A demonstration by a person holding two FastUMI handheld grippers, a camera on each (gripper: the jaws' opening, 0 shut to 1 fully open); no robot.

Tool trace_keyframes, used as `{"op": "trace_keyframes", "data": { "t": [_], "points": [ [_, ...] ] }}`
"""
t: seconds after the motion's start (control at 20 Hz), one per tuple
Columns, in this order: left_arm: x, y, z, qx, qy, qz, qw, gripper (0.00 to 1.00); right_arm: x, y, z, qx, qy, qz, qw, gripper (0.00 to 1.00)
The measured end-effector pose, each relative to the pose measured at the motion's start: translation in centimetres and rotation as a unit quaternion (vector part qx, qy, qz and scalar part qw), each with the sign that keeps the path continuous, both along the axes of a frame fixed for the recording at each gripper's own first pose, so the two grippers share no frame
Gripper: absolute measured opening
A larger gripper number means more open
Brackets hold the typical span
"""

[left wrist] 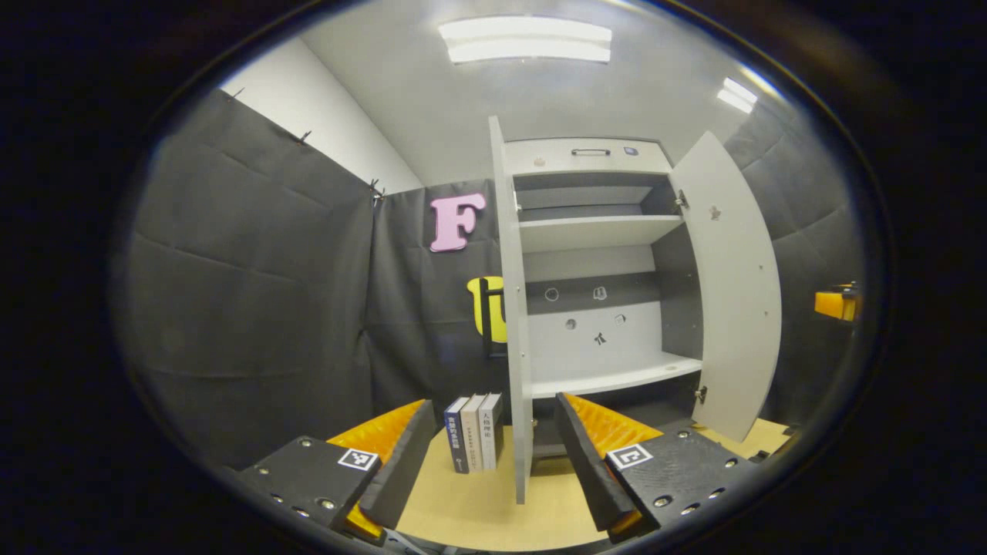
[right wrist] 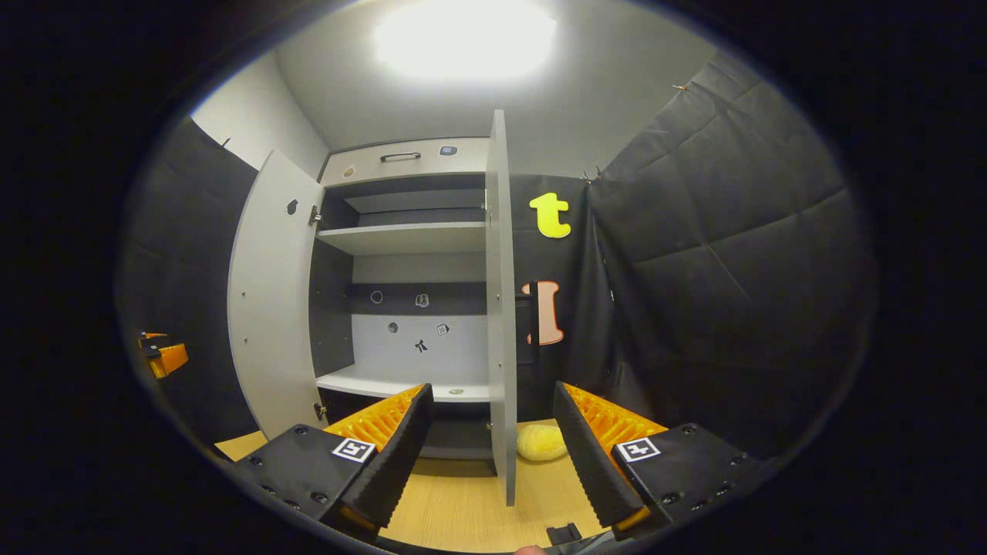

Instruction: Open the right door of the double-door shoe cabinet with the right hand, and open the left door with the left hand.

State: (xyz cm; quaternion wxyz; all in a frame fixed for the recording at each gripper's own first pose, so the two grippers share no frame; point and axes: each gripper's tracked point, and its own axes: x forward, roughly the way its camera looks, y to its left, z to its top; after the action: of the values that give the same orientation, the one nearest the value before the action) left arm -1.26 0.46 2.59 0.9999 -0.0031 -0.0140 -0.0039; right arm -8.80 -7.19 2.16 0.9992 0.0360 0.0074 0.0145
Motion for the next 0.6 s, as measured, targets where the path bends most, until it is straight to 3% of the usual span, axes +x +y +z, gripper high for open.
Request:
{"op": "trace_keyframes", "data": {
  "t": [0.6],
  "points": [
    [-0.02,0.45,-0.34,0.003,0.005,0.009,1.0,0.92,0.19,0.02,0.04,-0.005,0.003,0.0,1.0,0.95]
  ]
}}
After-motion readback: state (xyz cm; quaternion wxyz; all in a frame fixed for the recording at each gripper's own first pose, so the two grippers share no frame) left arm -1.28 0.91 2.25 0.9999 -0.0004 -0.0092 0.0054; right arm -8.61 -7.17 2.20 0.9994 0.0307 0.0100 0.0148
